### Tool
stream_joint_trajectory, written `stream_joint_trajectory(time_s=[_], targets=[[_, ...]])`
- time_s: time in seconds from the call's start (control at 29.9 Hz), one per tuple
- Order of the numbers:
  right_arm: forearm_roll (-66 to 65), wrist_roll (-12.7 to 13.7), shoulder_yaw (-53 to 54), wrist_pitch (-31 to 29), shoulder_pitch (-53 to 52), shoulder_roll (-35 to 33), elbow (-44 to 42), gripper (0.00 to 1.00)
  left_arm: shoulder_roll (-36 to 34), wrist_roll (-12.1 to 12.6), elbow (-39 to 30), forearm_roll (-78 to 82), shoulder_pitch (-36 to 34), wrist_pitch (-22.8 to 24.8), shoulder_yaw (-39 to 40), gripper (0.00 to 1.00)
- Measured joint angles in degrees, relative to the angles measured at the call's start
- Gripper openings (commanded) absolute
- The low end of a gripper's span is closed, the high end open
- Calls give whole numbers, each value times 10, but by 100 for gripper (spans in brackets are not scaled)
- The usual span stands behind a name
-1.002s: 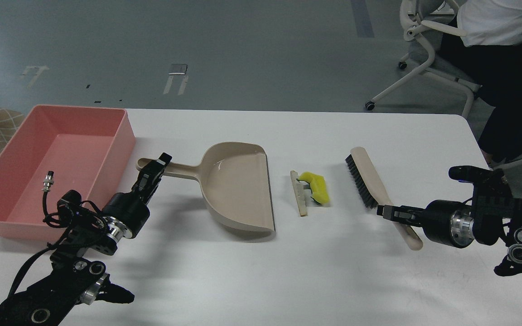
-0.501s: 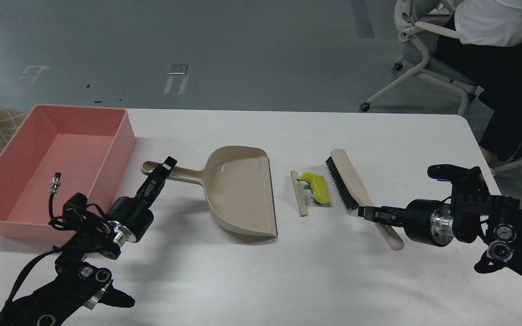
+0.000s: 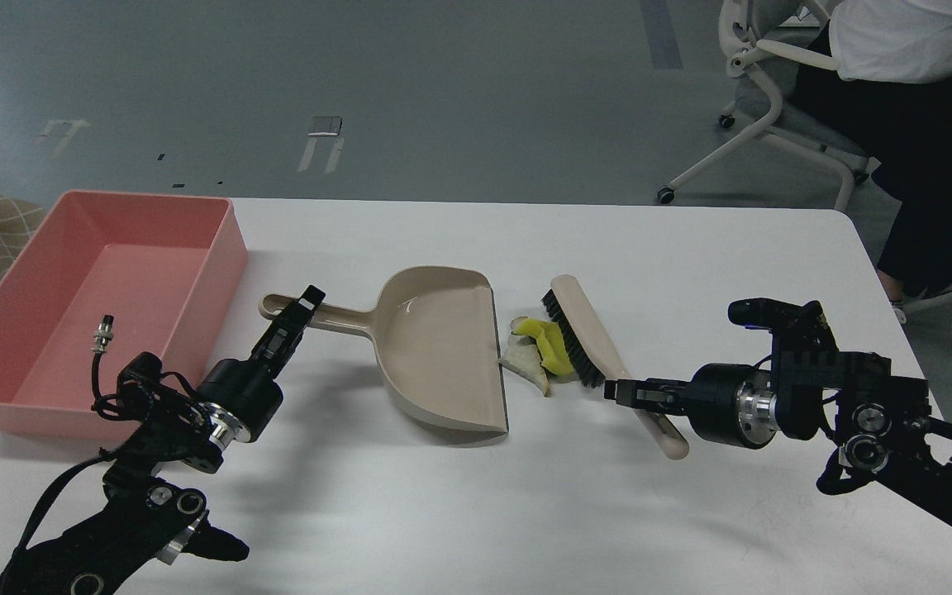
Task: Sweep and dump garbage into bin
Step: 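Sweep the sponge and debris into the dustpan with the right gripper's brush, then lift the loaded dustpan with the left gripper over the pink bin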
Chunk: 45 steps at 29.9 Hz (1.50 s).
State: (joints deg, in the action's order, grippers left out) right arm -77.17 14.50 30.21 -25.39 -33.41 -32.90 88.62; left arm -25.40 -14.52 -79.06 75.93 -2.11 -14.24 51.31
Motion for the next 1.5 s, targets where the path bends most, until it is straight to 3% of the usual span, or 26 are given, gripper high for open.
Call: stream_joint_trajectory(time_s=[0.4,0.94,1.24,1.5], targets=[[-1,19,0,-1,-2,75,-13,0,-1,-2,-4,-2,-3,1,0,3],[1,10,53,9,-3,146,-25,0,-2,-12,-6,-3,-1,1,4,3],[6,4,196,-1,48,132,9,0,-5,-13,-6,-30,-1,2,8,3],[26,7,247,-26,66,30,21,0,-5,-18,-15,-68,-2,2,10,3]])
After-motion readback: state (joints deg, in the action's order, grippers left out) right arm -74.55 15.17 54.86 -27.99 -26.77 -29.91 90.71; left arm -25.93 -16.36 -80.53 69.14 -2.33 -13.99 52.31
